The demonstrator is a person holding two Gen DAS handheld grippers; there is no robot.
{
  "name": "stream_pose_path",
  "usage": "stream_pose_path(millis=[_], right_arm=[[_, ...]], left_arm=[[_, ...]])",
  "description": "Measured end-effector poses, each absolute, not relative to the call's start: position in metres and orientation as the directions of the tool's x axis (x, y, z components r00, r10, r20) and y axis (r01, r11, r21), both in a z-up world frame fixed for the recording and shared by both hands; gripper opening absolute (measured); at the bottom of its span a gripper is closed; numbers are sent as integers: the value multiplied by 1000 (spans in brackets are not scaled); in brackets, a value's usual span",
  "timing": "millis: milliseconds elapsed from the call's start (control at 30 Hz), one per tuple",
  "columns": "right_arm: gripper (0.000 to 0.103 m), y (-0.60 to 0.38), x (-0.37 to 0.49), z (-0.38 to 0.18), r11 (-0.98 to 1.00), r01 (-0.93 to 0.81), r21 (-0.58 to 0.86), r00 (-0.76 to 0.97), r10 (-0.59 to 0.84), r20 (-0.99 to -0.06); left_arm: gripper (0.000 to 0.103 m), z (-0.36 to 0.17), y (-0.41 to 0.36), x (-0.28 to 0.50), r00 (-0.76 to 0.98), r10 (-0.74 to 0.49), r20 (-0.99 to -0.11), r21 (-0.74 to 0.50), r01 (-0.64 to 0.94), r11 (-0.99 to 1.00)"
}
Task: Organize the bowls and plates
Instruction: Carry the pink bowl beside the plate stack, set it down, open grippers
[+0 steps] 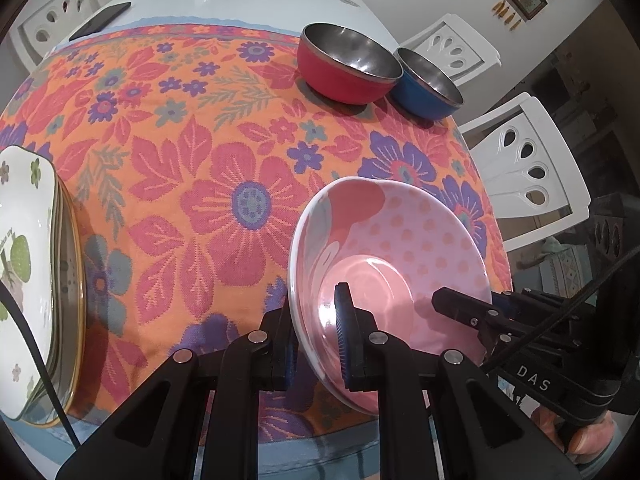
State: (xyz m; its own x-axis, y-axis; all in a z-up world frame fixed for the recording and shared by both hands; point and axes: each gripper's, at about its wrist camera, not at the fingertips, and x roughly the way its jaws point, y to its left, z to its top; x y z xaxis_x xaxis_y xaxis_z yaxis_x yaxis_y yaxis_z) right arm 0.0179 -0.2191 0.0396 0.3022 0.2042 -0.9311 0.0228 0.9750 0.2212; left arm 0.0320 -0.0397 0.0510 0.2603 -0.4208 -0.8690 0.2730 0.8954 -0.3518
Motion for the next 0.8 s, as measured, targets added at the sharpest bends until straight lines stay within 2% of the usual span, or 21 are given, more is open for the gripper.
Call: stream_pose_path(millis=[133,367,700,733,800], right_arm=[[16,-221,15,43,972,23,233,297,215,-930],[16,-235,-7,77,954,17,298,318,277,-906],[16,-258,2,151,940,8,341,501,291,-815],[16,-260,6,154,938,12,346,510,292,-809],[16,-267,16,157,932,29,363,519,296,-802]], left_arm=[[13,54,-34,31,262,-425,-867,-358,265,895],[13,91,-11,25,328,-424,-844,-337,290,896],[14,162,-26,48,436,-435,-788,-310,330,892],[20,170,-30,54,444,-433,-784,-302,337,892],[23,179,-34,65,452,-435,-779,-296,347,890]])
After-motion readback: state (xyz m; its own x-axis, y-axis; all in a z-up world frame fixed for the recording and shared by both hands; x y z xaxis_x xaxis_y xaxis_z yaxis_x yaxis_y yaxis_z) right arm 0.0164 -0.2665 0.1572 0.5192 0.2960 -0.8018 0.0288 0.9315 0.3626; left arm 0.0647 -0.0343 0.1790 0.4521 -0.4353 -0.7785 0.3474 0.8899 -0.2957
